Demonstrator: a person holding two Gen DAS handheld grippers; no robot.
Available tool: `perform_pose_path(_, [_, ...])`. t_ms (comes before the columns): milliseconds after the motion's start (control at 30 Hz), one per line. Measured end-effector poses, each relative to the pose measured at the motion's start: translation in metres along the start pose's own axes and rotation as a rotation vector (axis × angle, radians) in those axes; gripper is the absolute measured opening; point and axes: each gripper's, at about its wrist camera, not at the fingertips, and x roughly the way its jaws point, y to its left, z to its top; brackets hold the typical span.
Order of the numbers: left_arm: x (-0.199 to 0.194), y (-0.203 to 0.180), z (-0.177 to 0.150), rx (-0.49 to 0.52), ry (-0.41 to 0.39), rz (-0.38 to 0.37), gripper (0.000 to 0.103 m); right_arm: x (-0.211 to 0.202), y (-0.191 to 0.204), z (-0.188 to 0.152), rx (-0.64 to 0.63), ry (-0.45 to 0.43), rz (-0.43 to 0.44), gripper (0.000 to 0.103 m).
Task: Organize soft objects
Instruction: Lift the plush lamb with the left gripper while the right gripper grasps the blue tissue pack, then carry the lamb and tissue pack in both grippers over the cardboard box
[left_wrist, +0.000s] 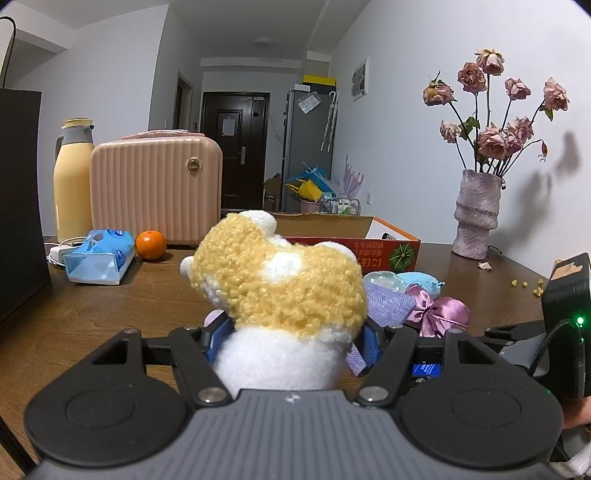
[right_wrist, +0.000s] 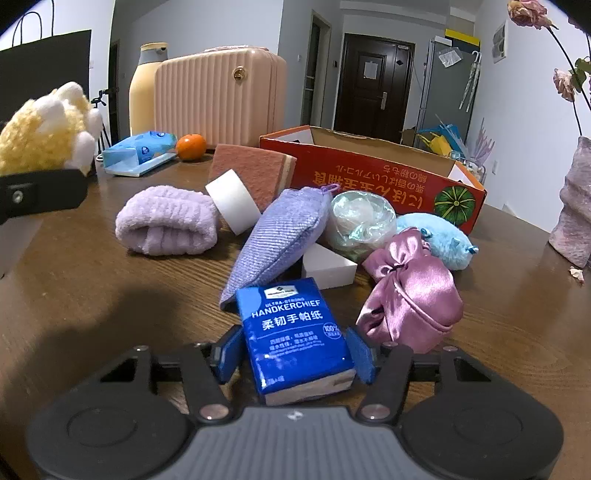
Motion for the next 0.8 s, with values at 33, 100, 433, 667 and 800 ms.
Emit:
perform_pose_path(33, [0.0,0.0,0.0,0.0,-0.001,0.0,0.067,-0.001,0.001,-0.001,0.002,-0.001,0.001,0.057])
perform_pose_path(100, [-0.001,0.0,0.0,-0.001,-0.002,-0.001,0.067,-0.004,0.001,-0.002,0.005,-0.004,0.001,0.054])
perform_pose_path(433, [-0.003,0.001,0.001,-0.005,-0.013,-0.003,0.067,-0.025,0.005,-0.007,0.035,-0.062,0.005,0.051])
perform_pose_path(667, [-0.004,-0.001,0.003,0.0,-0.02,-0.002,0.068,-0.041,0.002,-0.007,0.06,-0.112,-0.01,0.051])
perform_pose_path(800, [-0.003,-0.004,0.007,0.009,-0.025,0.0,0.068,-0.049,-0.001,-0.006,0.069,-0.137,-0.022,0.051])
